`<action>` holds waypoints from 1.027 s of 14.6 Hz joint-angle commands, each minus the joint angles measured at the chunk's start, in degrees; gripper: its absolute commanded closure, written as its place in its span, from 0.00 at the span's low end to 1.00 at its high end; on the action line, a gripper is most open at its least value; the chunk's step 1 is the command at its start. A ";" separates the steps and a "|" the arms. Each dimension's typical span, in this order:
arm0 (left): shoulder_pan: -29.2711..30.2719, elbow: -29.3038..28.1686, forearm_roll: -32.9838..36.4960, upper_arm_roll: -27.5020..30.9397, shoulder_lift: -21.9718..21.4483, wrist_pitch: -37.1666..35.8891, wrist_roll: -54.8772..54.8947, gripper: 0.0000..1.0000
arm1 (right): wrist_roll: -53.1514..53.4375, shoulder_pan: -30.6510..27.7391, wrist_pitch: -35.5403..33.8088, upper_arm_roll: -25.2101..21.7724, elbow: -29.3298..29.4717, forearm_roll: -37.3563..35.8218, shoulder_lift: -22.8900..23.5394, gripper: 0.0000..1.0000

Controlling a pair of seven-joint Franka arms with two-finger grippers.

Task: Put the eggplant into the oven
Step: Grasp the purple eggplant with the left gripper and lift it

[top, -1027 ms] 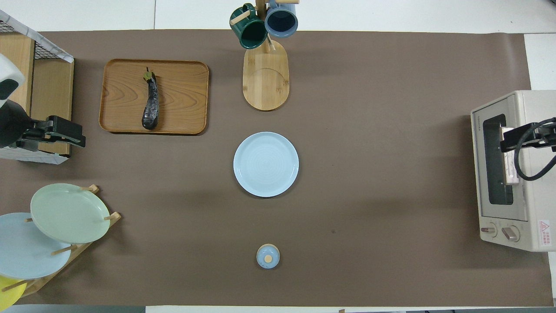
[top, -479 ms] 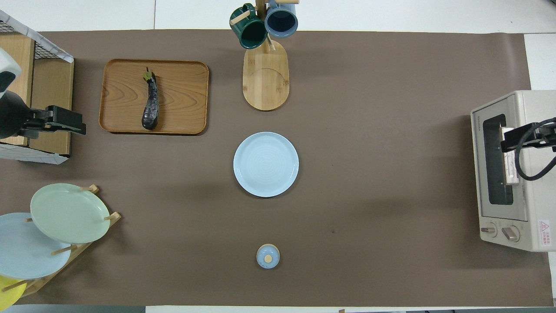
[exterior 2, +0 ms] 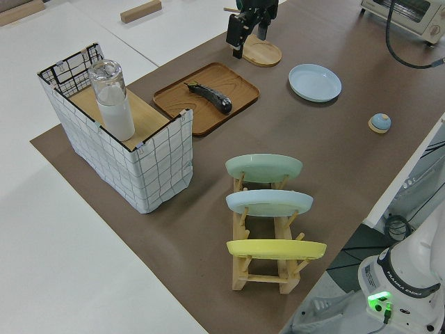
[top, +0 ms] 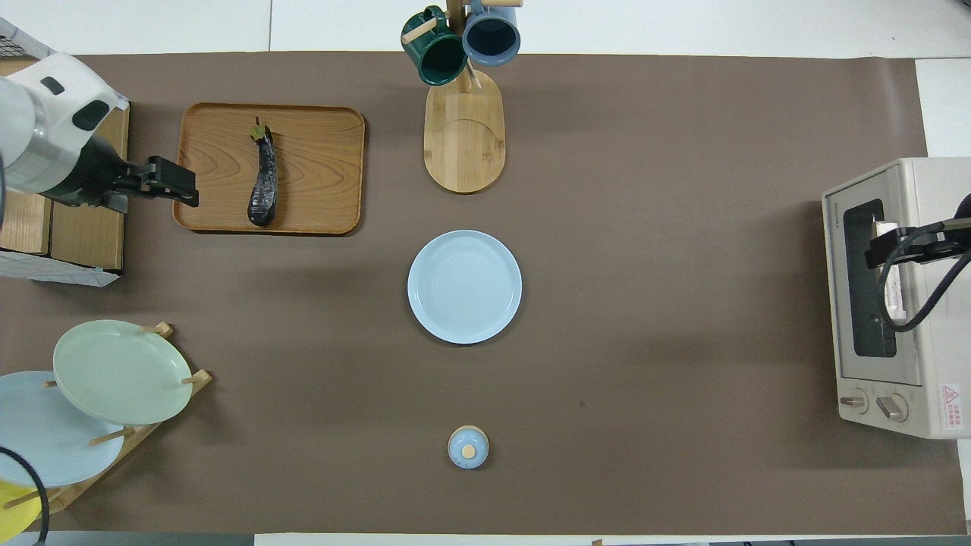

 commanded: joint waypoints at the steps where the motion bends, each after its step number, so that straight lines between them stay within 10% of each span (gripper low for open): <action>1: -1.96 7.36 0.22 -0.02 10.18 2.89 0.74 0.00 | 0.76 -0.97 5.62 -0.03 -8.04 0.76 -4.21 1.00; 6: -3.45 9.48 1.19 0.07 21.27 10.80 5.40 0.00 | 8.23 -2.02 10.46 -0.04 -10.60 -2.83 -0.97 1.00; 15: -4.07 3.15 2.16 0.07 19.78 15.48 5.84 0.00 | 5.34 -4.13 13.89 -0.04 -12.88 -8.65 0.27 1.00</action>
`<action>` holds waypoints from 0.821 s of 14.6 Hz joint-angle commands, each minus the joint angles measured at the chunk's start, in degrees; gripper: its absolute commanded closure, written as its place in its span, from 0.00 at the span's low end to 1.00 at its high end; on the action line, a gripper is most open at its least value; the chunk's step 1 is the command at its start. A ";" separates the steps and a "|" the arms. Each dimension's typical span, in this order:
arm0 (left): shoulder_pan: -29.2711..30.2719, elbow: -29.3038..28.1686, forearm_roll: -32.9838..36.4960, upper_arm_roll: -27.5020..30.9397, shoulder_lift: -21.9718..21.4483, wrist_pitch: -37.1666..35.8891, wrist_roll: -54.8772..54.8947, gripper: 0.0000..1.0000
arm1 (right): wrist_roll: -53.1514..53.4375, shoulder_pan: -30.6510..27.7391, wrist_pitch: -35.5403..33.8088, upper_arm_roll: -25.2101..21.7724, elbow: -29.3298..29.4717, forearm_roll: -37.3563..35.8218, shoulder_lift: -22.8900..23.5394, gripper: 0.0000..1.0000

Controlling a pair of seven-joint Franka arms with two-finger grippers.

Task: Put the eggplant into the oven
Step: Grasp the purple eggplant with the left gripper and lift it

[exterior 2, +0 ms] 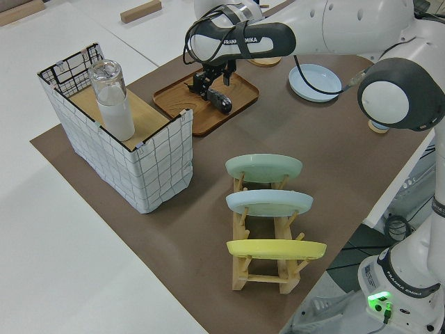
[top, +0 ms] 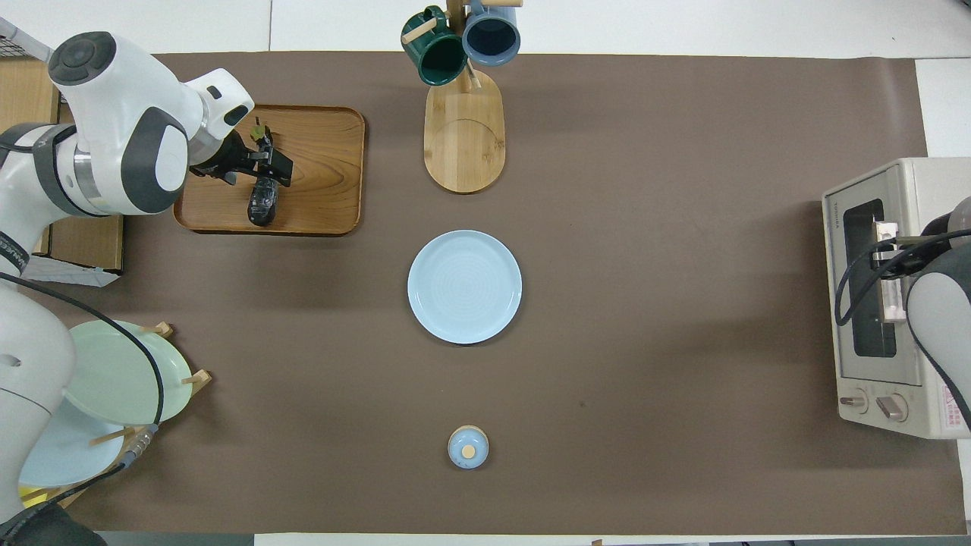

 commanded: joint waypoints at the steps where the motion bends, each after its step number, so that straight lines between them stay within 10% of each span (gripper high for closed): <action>1: -0.40 -3.02 1.22 0.34 -1.78 0.98 0.60 0.00 | -2.92 -2.14 3.95 0.46 -3.33 -0.64 -0.76 1.00; 7: -0.40 -4.79 1.31 0.34 -2.57 1.15 0.69 0.13 | -1.45 -1.11 4.84 0.73 -4.83 0.42 -0.58 1.00; 9: -0.40 -4.79 1.31 0.34 -2.66 0.98 0.60 0.36 | 3.38 3.11 5.01 0.73 -4.83 2.60 0.03 1.00; 11: -0.31 -4.27 1.31 0.34 -2.66 0.28 0.69 1.00 | 5.15 4.53 7.20 0.73 -5.35 4.37 0.91 1.00; 12: -0.22 -3.57 1.31 0.34 -2.58 -0.51 0.69 1.00 | 5.07 4.53 8.78 0.73 -6.14 4.98 1.44 1.00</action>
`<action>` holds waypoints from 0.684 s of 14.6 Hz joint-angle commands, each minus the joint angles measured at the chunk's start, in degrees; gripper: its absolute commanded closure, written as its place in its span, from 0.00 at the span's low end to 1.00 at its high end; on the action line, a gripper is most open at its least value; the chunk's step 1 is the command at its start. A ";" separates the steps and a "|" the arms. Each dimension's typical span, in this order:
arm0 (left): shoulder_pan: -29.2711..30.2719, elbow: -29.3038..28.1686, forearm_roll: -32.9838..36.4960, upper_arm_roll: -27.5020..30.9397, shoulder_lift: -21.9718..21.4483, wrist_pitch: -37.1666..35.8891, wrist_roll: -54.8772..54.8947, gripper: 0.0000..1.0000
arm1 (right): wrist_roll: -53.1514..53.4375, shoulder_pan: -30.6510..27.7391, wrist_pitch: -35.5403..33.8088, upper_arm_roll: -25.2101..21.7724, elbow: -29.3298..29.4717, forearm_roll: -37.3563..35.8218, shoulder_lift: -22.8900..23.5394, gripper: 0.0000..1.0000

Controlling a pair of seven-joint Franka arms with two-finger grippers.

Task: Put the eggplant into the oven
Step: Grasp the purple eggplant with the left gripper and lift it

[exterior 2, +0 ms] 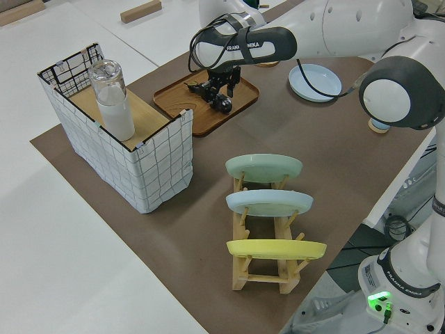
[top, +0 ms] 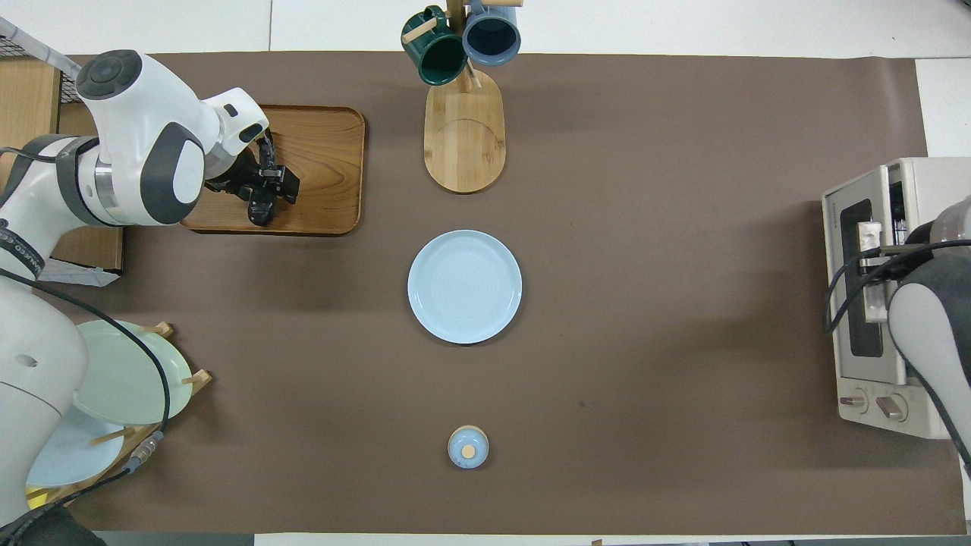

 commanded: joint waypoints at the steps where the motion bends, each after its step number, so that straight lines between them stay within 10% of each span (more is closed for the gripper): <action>1: -0.23 -0.06 0.86 0.27 -1.77 -1.01 0.20 1.00 | 0.39 -0.24 6.24 0.04 -3.35 2.09 1.59 1.00; 10: -6.54 1.63 -5.82 -0.08 -13.27 -13.40 -14.79 1.00 | 0.21 -0.24 7.24 0.13 -3.28 2.89 3.53 1.00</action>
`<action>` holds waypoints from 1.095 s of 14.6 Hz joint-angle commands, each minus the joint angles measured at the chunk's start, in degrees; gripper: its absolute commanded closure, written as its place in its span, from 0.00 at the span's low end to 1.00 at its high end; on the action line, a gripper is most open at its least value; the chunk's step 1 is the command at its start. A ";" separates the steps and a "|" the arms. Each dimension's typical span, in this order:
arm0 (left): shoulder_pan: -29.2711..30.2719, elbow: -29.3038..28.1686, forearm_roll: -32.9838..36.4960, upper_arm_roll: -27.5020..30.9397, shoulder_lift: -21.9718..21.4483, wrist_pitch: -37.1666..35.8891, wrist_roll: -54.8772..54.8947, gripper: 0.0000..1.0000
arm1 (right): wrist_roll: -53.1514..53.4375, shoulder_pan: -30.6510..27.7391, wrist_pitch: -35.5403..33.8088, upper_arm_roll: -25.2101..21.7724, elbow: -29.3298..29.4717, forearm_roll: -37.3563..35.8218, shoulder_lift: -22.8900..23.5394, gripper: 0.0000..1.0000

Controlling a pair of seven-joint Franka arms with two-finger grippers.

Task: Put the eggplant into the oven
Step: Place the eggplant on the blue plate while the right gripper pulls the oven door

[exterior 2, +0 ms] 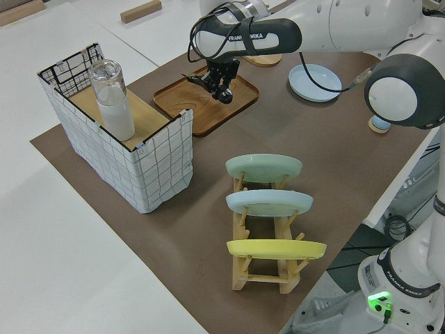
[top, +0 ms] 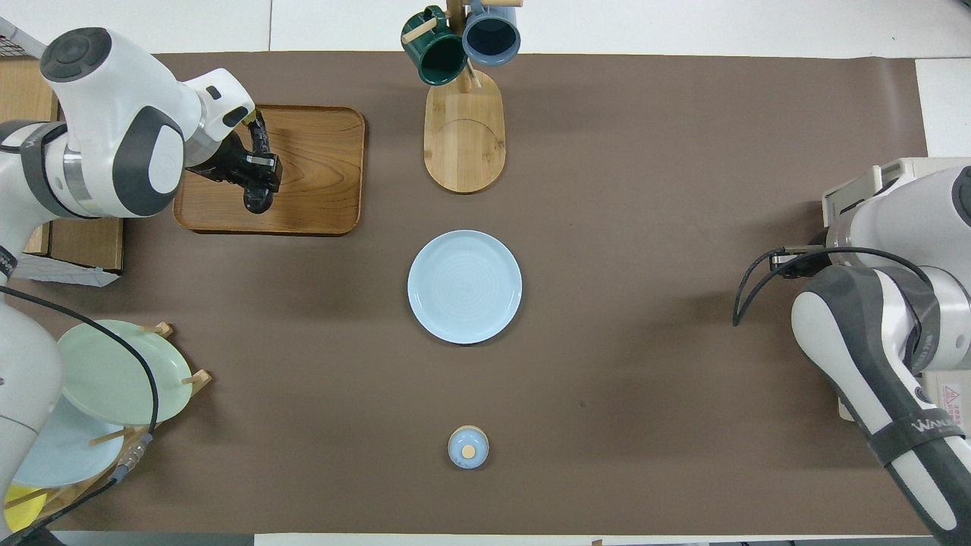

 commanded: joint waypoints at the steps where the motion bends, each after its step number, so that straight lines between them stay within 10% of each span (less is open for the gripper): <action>1: -6.54 -2.06 -1.43 0.44 -4.41 -3.01 -10.65 1.00 | -0.20 -0.43 -4.46 0.60 3.00 1.08 -0.19 1.00; 6: -18.50 -12.57 -2.14 0.35 -9.06 7.48 -26.40 1.00 | -2.65 -1.83 -19.68 -0.18 12.69 -0.50 -1.50 1.00; 9: -24.65 -24.19 -2.49 0.44 -11.63 21.65 -30.37 1.00 | -7.04 -6.39 -18.91 0.08 10.68 -2.87 -2.91 1.00; 16: -29.32 -27.02 -2.41 0.61 -7.33 26.68 -30.55 1.00 | -9.96 -7.20 -15.31 0.08 5.93 -5.86 -4.75 1.00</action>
